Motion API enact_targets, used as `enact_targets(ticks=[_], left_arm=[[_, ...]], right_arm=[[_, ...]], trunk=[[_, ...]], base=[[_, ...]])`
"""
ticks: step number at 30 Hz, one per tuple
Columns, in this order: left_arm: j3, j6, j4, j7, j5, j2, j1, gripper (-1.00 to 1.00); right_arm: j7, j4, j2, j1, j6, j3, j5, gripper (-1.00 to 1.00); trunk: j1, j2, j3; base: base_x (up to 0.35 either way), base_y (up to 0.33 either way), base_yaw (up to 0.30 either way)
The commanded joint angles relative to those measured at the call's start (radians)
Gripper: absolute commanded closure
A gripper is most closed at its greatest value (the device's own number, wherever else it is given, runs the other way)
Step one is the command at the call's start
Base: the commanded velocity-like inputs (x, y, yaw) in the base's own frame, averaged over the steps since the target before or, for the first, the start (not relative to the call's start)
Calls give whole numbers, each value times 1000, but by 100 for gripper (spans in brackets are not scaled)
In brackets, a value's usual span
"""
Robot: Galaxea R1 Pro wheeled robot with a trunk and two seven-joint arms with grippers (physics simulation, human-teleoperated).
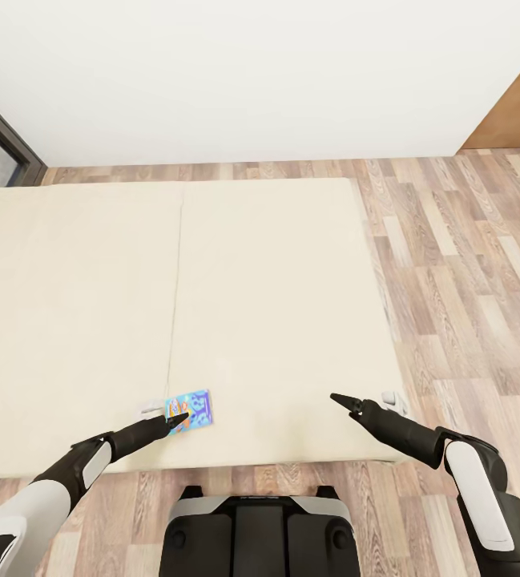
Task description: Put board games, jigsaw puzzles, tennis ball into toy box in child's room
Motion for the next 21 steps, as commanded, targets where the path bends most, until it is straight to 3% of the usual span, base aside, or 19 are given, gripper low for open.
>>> enact_targets(ticks=[1,21], left_arm=[[7,10,0,-5,2,0,0,-100],[7,10,-1,-5,2,0,0,-100]], right_arm=[[10,0,0,-1,4,-1,9,-100],[10,0,0,-1,4,-1,9,-100]], trunk=[[1,-1,-1],[1,-1,-1]], base=[[0,-114,0],[0,-64,0]])
